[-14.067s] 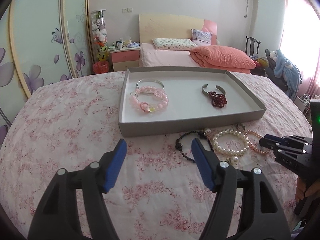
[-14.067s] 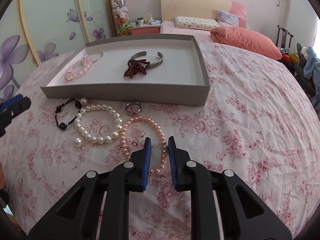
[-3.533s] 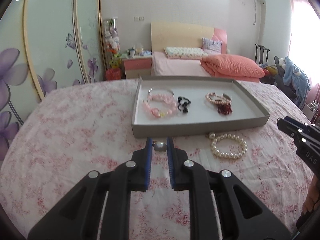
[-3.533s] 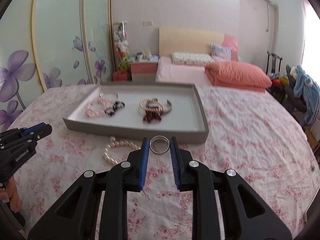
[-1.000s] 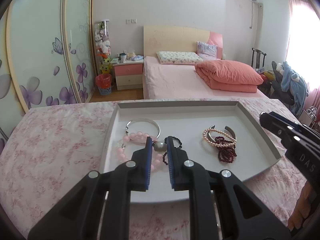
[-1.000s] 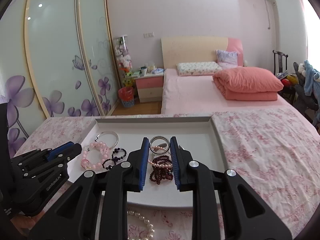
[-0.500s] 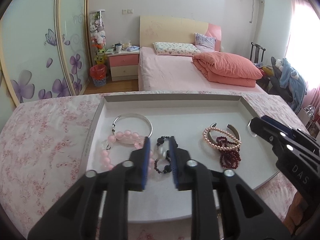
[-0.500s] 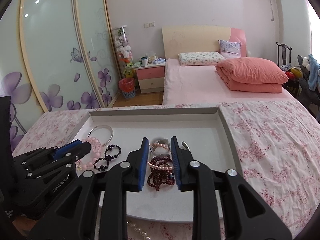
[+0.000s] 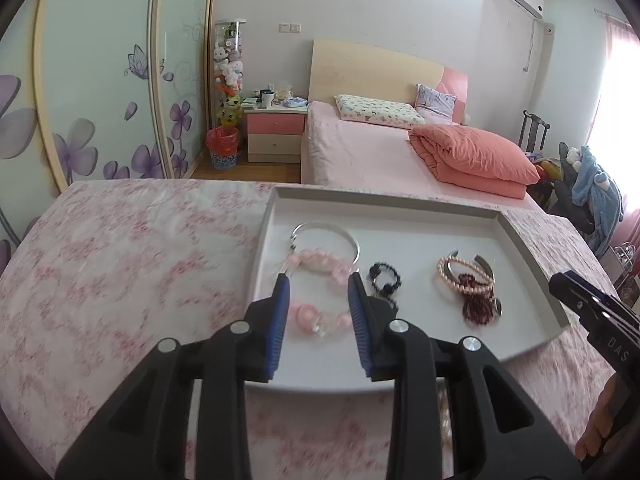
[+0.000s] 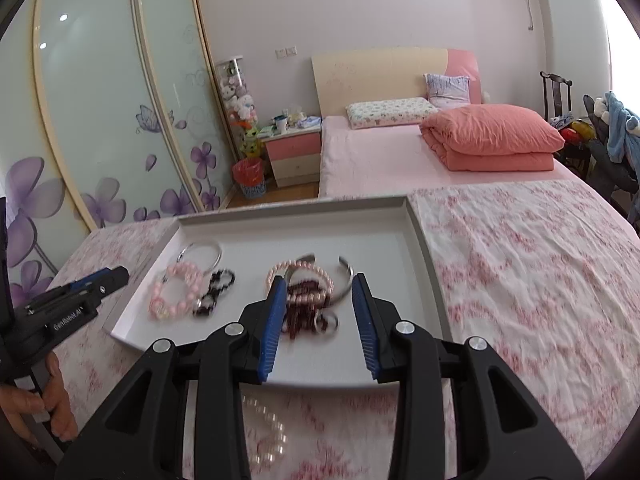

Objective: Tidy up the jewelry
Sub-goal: 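Carry the ring and pearl earring into the tray and open both tools, then grasp the white pearl bracelet with the right tool while the left grasps another pearl earring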

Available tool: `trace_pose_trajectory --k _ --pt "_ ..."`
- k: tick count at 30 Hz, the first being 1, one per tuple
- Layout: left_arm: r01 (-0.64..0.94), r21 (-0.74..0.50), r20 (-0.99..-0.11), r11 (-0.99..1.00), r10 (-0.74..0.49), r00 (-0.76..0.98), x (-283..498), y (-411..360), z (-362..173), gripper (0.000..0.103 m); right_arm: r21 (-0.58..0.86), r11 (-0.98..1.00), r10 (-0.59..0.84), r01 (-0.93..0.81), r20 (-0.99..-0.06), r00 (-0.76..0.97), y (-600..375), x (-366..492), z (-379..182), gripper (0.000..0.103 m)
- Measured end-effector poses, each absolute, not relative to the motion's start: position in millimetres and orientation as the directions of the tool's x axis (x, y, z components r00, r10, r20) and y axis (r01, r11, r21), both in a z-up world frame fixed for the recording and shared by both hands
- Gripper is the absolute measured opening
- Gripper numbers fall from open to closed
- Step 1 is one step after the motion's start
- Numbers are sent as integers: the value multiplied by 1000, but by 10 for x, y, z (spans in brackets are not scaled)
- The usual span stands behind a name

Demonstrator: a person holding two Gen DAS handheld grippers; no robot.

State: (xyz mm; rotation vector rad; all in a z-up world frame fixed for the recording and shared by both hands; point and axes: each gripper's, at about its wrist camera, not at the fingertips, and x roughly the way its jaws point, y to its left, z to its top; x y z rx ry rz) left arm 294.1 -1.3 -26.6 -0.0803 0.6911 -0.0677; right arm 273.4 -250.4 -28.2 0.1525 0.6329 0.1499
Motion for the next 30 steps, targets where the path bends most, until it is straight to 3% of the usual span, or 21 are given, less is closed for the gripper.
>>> trace_pose_trajectory --k 9,17,24,27,30 --pt "37 -91 -670 995 -88 737 2536 151 -390 46 125 976 214 -179 -703 678 -2310 2460 -632 30" --pt "53 -82 -700 995 -96 708 2381 121 -529 52 91 973 208 -214 -753 624 -2130 2413 -780 30" --pt "68 -78 -708 995 -103 699 2346 80 -578 53 58 974 183 -220 -775 605 -2081 2412 -861 23" --pt "76 -78 -711 994 -109 695 2341 50 -586 54 36 974 168 -223 -776 608 -2069 2385 -863 12" --pt "93 -81 -712 992 -123 691 2335 -15 -581 56 27 975 159 -220 -777 609 -2127 2324 -854 11"
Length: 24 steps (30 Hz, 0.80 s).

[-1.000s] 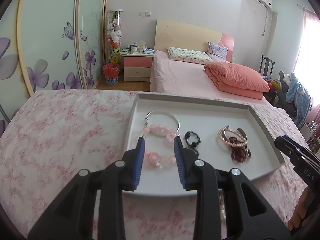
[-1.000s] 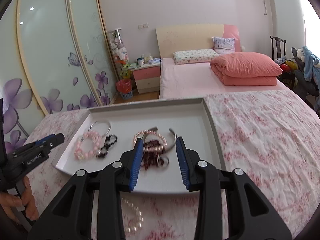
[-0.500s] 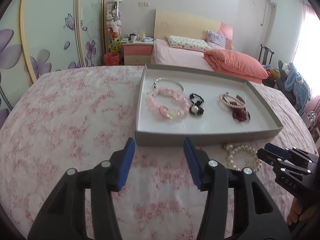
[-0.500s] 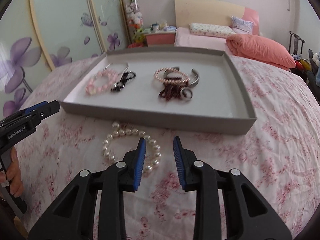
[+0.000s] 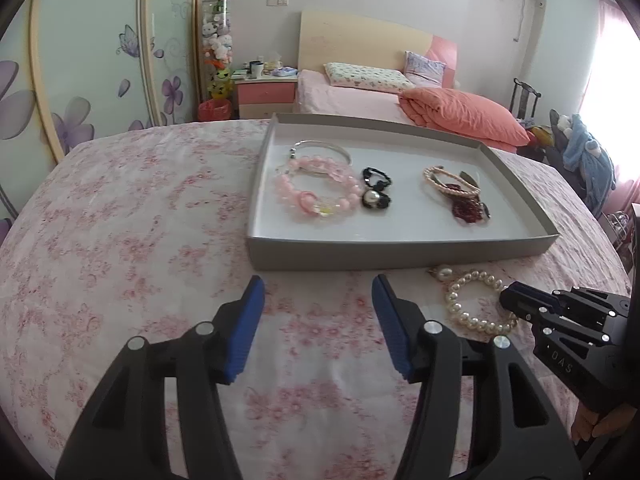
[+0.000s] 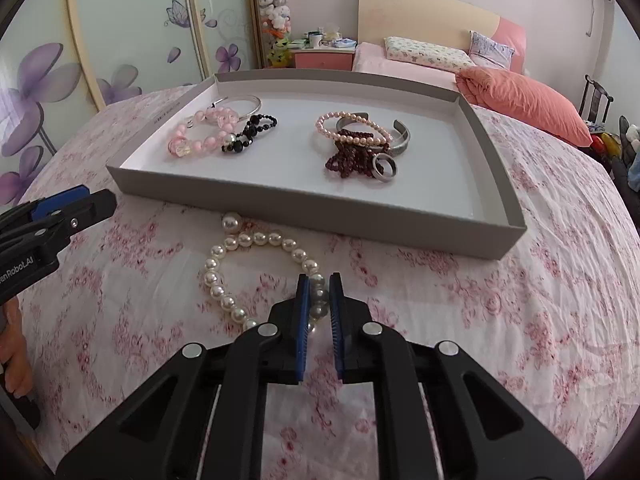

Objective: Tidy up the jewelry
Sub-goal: 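Grasp the white pearl bracelet with the right tool while the left grasps another pearl earring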

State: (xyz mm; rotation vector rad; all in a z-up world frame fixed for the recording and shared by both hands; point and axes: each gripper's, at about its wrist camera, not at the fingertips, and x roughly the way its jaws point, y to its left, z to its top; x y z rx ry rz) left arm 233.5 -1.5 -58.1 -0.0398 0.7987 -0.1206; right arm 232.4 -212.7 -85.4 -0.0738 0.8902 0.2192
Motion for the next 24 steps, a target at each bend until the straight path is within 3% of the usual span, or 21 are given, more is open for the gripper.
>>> trace_pose_trajectory --k 13,24 --pt "201 -60 -738 978 -179 650 2360 -636 -691 60 8 1000 -7 21 -772 636 -2801 2265 -881 11" --pt "184 -38 -779 982 -144 611 2511 -978 -831 60 -96 995 -93 29 -767 635 -2619 2300 -906 11"
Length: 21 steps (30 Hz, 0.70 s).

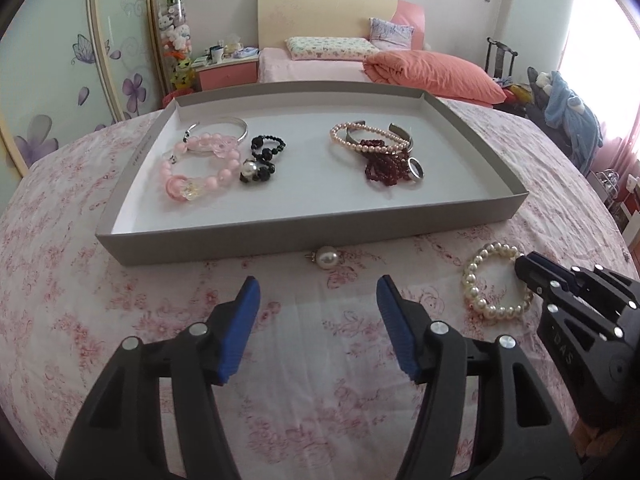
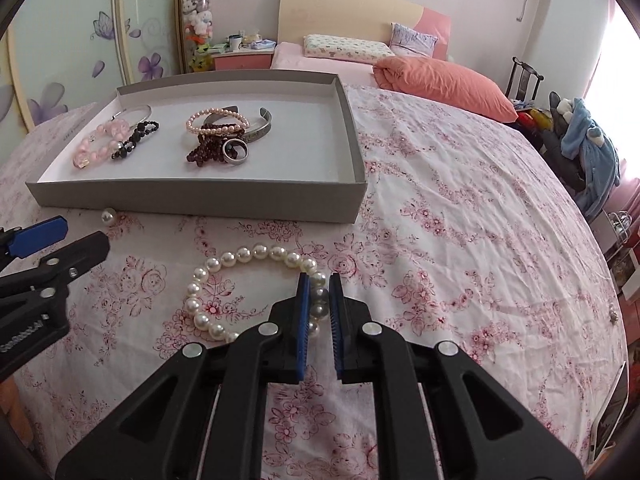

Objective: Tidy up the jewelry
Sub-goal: 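Grasp the white pearl bracelet with the right tool while the left grasps another pearl earring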

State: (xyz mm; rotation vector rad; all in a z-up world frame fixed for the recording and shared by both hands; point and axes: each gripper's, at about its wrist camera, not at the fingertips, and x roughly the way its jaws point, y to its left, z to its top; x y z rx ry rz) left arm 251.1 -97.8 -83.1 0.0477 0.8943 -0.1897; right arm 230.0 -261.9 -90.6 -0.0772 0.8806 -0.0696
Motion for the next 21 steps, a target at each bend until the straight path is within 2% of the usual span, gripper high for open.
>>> trace_pose_trajectory --k 5,12,21 --pt "135 -41 -790 990 -115 603 2583 -1000 -866 59 -111 993 -104 28 -766 635 -2620 2278 -901 11" --pt "90 -39 -792 995 -86 605 2638 -1082 -868 45 -89 996 -87 28 -768 635 -2665 2276 -892 11" --pt "52 -30 -791 998 -56 609 2680 -1149 -866 34 -70 997 -71 28 -770 635 -2701 2272 -889 11"
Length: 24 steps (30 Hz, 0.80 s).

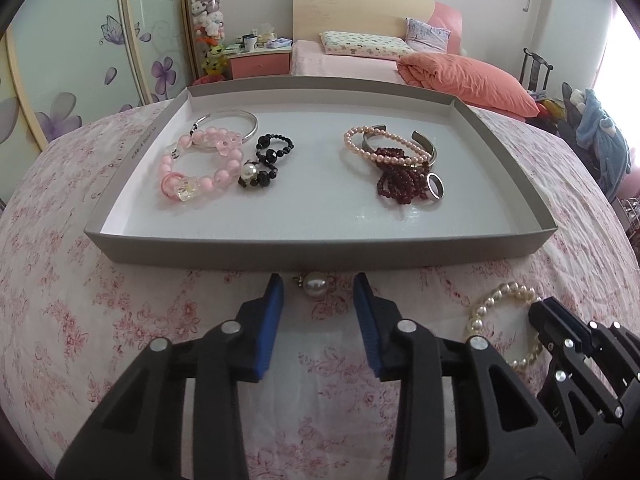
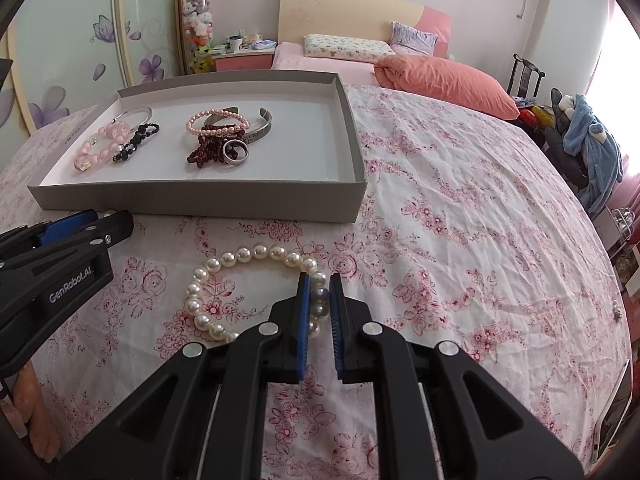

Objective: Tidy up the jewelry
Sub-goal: 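Grasp the white pearl bracelet with the right tool while the left grasps another pearl earring, then lift the pearl bracelet and earring into the tray and open both tools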

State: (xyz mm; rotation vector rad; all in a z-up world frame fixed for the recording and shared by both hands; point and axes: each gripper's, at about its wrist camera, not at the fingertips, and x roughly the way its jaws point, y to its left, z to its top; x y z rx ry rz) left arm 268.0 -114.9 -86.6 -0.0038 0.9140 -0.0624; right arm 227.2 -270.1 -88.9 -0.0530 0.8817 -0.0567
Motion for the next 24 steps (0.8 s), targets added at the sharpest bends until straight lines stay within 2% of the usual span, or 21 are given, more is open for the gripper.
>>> trace_pose_trajectory --k 6,12,19,24 --pt "44 -25 -791 999 -47 610 2724 -1148 -868 22 -69 997 -71 28 -770 634 -2704 2275 -889 11" --pt "42 -12 -791 999 -35 611 2723 -1129 -876 16 -68 997 -70 28 -770 634 -2705 2275 -889 11" --pt "79 -3 -793 997 -51 607 2624 -1007 -874 16 -65 998 -68 28 -770 634 -2703 2277 -887 11" --pt "93 29 -789 995 -34 613 2442 -644 -877 16 -64 998 -67 28 -770 634 -2710 2273 -885 11"
